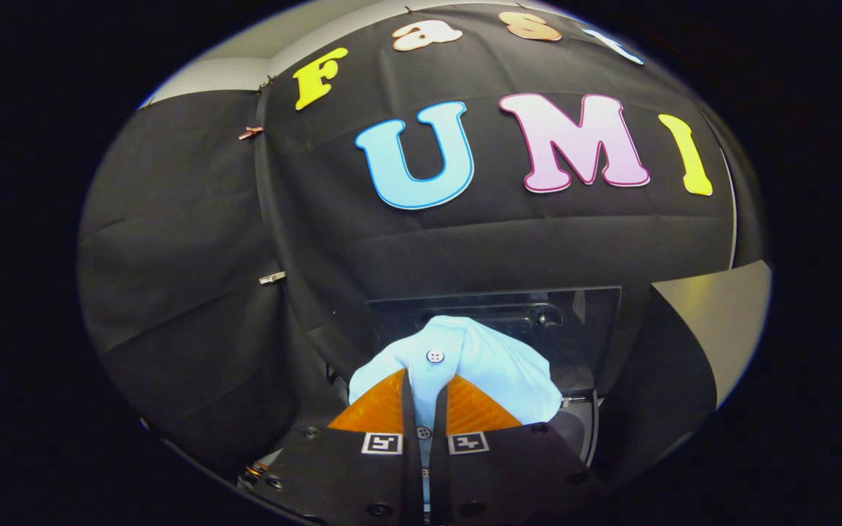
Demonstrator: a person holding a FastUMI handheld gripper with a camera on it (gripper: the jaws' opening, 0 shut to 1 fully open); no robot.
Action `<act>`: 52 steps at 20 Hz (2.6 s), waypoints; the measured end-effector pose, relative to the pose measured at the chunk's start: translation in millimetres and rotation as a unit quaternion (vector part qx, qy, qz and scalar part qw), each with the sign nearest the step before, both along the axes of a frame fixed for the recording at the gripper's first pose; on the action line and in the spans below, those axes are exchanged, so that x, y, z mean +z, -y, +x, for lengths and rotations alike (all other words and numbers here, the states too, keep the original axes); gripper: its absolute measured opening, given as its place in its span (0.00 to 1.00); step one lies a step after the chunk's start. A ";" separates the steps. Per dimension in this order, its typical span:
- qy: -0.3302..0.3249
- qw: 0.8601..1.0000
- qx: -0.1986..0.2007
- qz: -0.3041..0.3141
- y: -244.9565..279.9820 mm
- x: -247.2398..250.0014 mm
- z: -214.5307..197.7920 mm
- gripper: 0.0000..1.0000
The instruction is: Put the clothes into the washing machine and then close the washing machine lid.
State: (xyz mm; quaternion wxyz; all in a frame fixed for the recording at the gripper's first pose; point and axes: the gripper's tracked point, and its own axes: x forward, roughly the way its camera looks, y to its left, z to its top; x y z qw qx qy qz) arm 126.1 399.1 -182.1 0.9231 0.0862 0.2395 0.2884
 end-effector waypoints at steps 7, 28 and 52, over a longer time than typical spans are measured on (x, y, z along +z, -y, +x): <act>-0.009 1.000 -0.014 -0.027 8.8 -38.3 14.6 0.08; -0.079 0.989 -0.029 -0.118 20.8 -166.5 16.9 0.99; 0.134 0.986 -0.069 -0.076 10.5 49.3 63.9 0.99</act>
